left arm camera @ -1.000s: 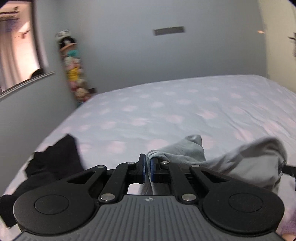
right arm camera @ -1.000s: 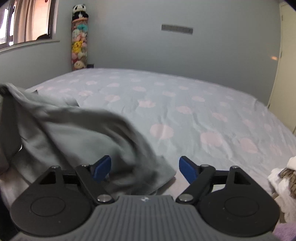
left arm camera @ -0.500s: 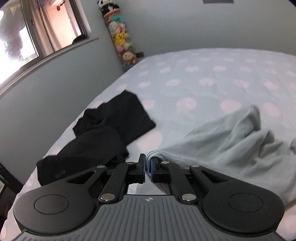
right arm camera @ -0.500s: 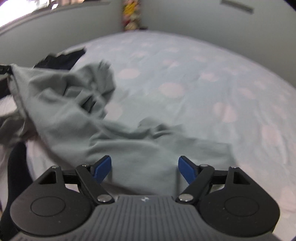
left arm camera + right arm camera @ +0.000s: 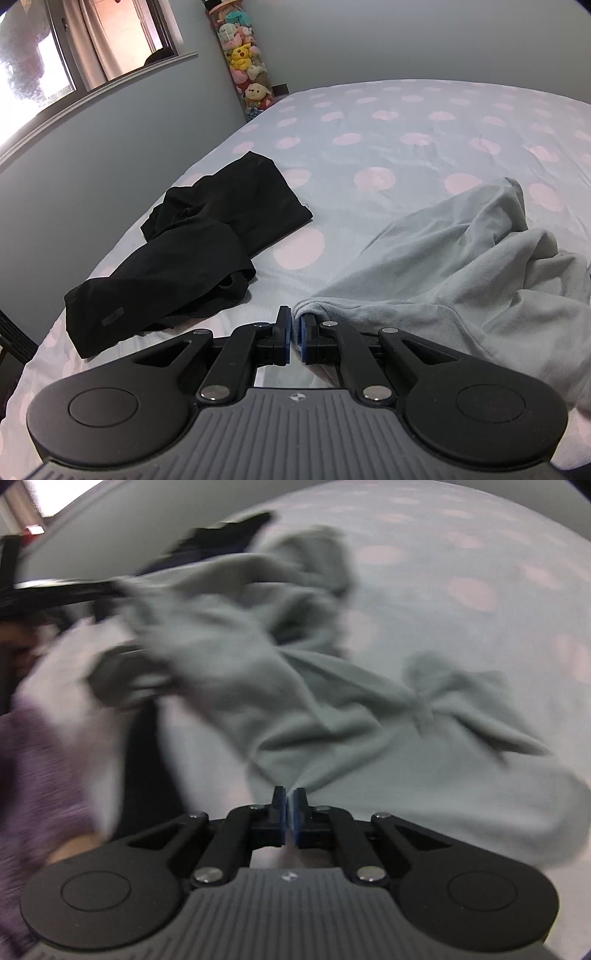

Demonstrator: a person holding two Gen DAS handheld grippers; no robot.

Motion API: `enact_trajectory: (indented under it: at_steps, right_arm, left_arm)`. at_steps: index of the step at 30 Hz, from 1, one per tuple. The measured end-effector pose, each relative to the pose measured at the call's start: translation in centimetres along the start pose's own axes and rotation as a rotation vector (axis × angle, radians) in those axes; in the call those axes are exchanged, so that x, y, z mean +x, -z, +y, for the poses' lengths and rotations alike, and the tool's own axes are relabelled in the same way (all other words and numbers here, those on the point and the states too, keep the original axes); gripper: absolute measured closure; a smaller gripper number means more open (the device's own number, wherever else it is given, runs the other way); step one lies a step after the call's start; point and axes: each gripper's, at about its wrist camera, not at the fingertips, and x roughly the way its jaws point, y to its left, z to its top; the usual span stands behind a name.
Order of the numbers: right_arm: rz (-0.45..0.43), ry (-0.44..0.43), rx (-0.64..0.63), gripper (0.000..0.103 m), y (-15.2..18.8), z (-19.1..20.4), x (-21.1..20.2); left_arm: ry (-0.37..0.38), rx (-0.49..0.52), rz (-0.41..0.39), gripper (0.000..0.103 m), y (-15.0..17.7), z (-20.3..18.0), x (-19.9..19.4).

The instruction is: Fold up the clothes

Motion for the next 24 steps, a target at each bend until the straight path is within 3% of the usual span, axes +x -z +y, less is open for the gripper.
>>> enact_trajectory:
  at_steps: [5,7,8,9,12,16,18,24]
  right_arm:
    - [-0.06,0.06,-0.052,0.091,-1.4,1.3,-1.6]
    - [-0.122,0.073,-0.012,0.08,-3.0,0.6,-2.5]
    - [-0.154,0.08,0.009,0.067,-3.8,0.2,-2.9]
    - [-0.183,0.106,0.029,0.061,-4.7,-0.2,-3.1]
    - [-0.219,0.178,0.087,0.061,-7.2,-1.9,-2.7]
    - [-0.248,0.178,0.169,0.059,-10.3,-3.3,-0.3]
    - [-0.269,0.174,0.178,0.047,-11.7,-3.4,1.2]
    - [-0.268,0.188,0.199,0.046,-15.5,-3.9,6.7]
  left_arm:
    - [-0.001,0.004,0.015,0.1,-0.1,0.0,0.6]
    - [0.0,-0.003,0.026,0.1,0.0,0.0,1.0]
    - [0.0,-0.006,0.031,0.099,0.1,0.0,1.2]
    - [0.002,-0.009,0.036,0.099,0.1,0.0,1.5]
    - [0.008,-0.019,0.053,0.099,0.3,0.0,2.3]
    - [0.028,-0.039,0.077,0.099,0.7,0.2,3.4]
    - [0.039,-0.043,0.09,0.099,0.9,0.2,4.0]
    - [0.074,-0.07,0.113,0.099,1.8,0.1,5.3]
